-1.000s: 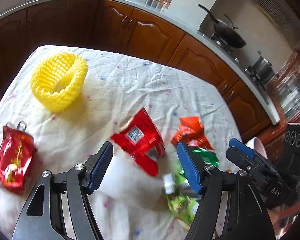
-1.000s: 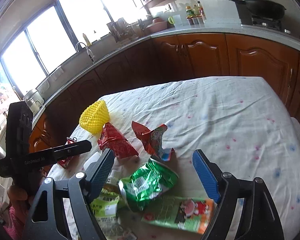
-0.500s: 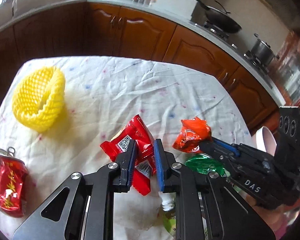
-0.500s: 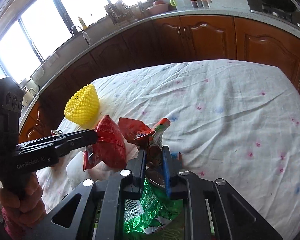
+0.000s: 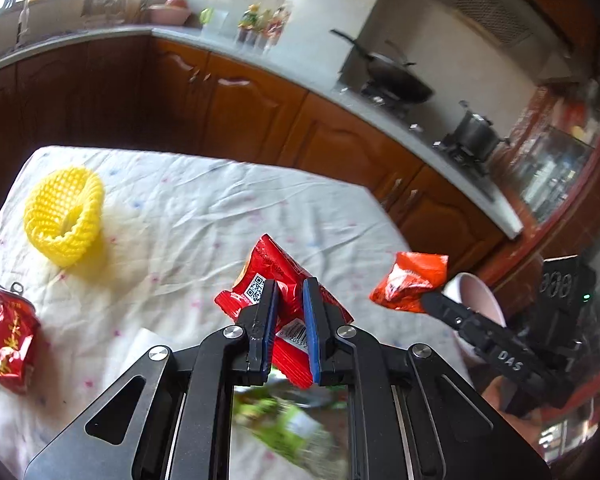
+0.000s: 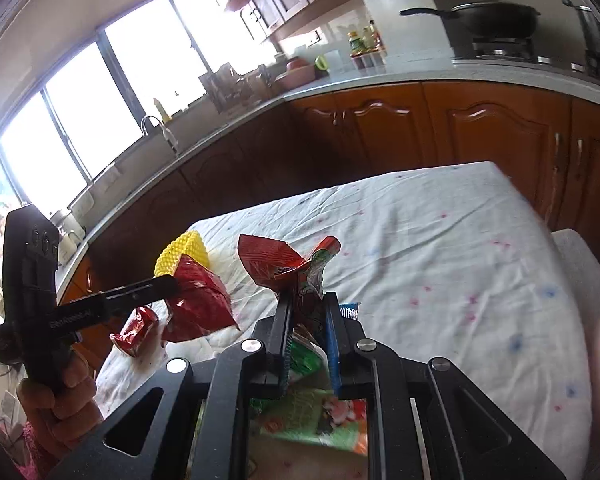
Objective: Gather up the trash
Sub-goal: 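Grasp the red snack bag with the left tool while the right tool grasps the red wrapper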
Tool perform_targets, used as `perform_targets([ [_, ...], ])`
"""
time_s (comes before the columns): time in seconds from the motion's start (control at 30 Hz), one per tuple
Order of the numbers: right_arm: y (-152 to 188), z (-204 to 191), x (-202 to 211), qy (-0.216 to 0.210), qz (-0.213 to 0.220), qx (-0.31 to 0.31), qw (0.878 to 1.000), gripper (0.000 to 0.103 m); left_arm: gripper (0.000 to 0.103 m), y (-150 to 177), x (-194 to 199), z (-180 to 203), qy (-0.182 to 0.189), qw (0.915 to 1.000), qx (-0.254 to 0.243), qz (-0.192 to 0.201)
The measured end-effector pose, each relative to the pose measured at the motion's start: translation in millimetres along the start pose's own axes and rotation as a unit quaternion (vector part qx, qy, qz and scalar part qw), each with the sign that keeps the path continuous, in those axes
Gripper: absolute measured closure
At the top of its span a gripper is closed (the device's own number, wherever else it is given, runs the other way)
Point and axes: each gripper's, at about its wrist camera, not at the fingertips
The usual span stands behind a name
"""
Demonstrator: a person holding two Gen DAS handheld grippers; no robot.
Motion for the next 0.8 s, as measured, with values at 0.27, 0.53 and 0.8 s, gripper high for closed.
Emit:
perform_targets([
  [0.27, 21, 30, 63, 0.021, 0.034, -0.03, 0.999, 0.088, 0.092, 18, 7, 58, 0.043, 0.9982, -0.041, 0.0],
  [0.53, 42, 52, 106, 0.043, 0.049, -0.051, 0.997, 0.088, 0.092, 38, 3, 103, 0.073, 0.9945, -0.074, -0.015],
  [0.8, 58, 75, 143, 0.067, 0.069, -0.073, 0.993, 0.088, 0.092, 51, -6, 133, 0.09, 0.9908, -0.097, -0.031],
])
Point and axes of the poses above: each gripper's, at about its wrist camera, not at the fingertips, and x roughly against the way its jaws point, z to its right, y to its underside, and after that the axes turned 1 degree about x, right-handed
